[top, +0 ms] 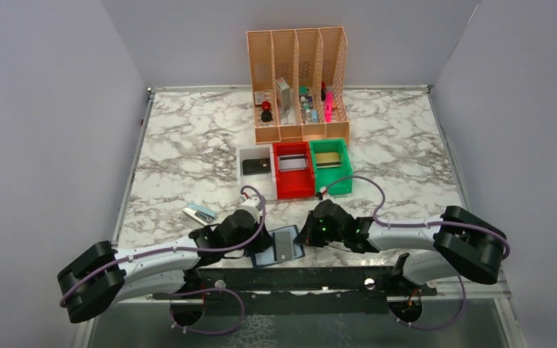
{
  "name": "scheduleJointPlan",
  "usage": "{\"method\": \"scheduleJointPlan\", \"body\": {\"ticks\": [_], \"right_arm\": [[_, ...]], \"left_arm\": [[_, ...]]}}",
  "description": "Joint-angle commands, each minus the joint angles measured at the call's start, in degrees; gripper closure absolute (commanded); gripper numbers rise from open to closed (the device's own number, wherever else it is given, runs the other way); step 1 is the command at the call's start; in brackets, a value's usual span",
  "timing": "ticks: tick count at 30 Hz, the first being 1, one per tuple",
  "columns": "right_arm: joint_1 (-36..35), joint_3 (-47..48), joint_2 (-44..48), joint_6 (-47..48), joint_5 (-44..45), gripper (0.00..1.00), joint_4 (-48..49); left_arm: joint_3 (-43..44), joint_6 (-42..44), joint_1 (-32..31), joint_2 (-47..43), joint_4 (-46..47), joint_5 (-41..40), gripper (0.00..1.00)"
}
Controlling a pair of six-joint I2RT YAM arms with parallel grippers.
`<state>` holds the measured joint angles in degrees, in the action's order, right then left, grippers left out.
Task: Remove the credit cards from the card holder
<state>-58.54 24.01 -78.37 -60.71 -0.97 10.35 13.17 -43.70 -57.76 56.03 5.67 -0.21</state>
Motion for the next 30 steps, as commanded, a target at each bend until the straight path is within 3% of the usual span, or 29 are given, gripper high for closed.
{"method": "scheduleJointPlan", "body": {"ticks": [1, 8, 11, 17, 23, 30], "right_arm": [[0.4, 0.1, -0.3, 2.6, 7.4, 0.94, -8.8], [0.4, 1.9, 2.8, 5.8, 7.5, 0.87, -10.9], [0.4, 1.4, 6.9, 8.8, 5.0, 0.76, -7.9], [0.4, 0.7, 8.3, 13.3, -2.8, 0.65, 0.2], [0.4, 4.6, 1.1, 14.5, -5.8, 0.68, 0.8], [0.3, 7.7, -3.7, 15.5, -2.4, 0.71, -4.5]], "left_arm": [[0.0, 0.7, 0.0, -0.8, -2.7, -1.1, 1.00], [0.5, 0.6, 0.1, -0.4, -2.9, -1.1, 1.00], [0.6, 0.5, 0.1, -0.4, -2.6, -1.1, 1.00], [0.5, 0.1, 0.1, 0.1, -1.5, -1.2, 1.00], [0.8, -0.1, 0.1, 0.4, -1.0, -1.0, 1.00], [0.8, -0.2, 0.1, 0.0, -1.4, -1.1, 1.00]]}}
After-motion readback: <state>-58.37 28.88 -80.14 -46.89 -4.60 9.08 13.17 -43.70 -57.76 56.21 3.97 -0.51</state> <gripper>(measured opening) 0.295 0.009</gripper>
